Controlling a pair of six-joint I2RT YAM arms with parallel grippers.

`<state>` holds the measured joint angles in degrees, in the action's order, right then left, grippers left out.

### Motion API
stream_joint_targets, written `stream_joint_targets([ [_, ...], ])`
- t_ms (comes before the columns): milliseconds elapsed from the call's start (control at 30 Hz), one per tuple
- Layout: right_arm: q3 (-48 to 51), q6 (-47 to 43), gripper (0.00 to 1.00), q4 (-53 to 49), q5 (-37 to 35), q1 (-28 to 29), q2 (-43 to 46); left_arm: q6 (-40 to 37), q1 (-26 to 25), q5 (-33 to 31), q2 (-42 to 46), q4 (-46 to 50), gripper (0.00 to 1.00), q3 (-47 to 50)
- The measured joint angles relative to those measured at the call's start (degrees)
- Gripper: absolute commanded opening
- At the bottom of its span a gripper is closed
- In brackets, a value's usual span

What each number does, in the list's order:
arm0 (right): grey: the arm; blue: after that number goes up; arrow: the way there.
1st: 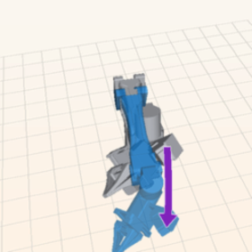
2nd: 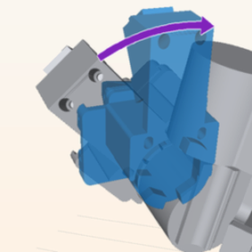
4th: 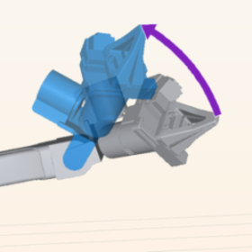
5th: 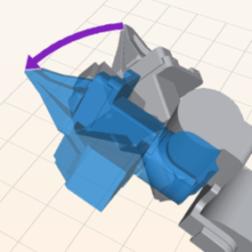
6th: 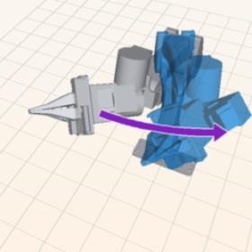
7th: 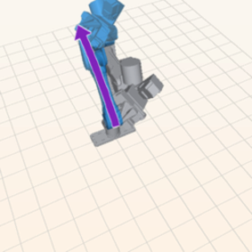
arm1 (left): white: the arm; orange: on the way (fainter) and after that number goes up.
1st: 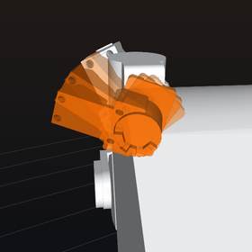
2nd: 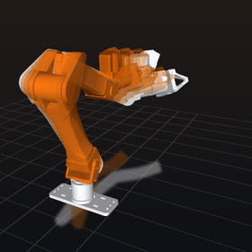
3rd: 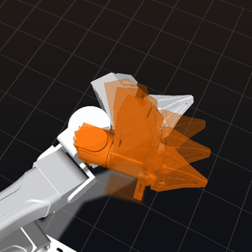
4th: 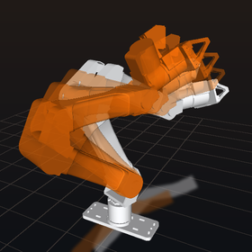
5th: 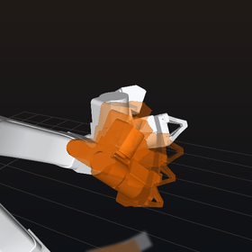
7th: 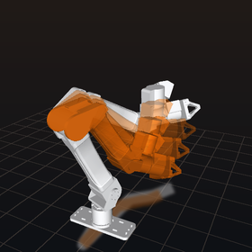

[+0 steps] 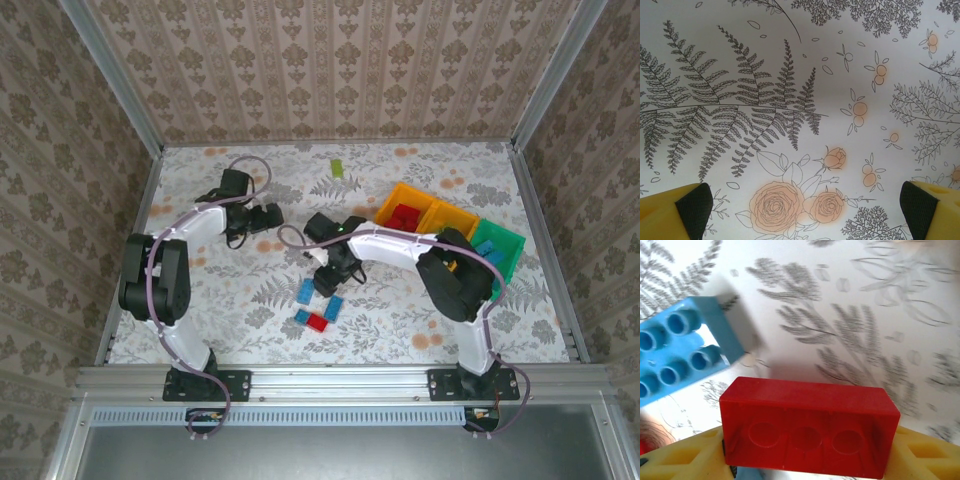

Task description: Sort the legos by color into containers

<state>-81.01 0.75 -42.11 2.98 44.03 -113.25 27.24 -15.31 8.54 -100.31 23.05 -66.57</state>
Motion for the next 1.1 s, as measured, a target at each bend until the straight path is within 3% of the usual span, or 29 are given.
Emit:
stream_joint_targets([
  [300,1.22,2.58,0.63,2.08,-1.77,-13.70,9.44,-3.26,-3.93,-1.77,-0.02,3.39,1.00,-3.43],
  [567,-2.34,4.24,0.63,0.55,-6.51,-23.91,8.52,-8.24,-9.75,-2.29,-0.07,8.81,0.99,-5.31],
  [767,-7.96,4.70,0.65,-0.11,-8.79,-26.10,2.93,-9.75,-14.03,-2.32,-0.07,12.24,0.98,-5.20],
  [933,-11.50,4.90,0.73,-1.40,-9.31,-27.04,0.33,-10.01,-17.86,-2.14,-0.07,14.56,0.96,-4.98],
  [1100,-11.89,5.05,0.88,-2.12,-9.35,-27.69,-0.11,-9.29,-20.68,-1.57,-0.07,16.59,0.95,-3.96],
])
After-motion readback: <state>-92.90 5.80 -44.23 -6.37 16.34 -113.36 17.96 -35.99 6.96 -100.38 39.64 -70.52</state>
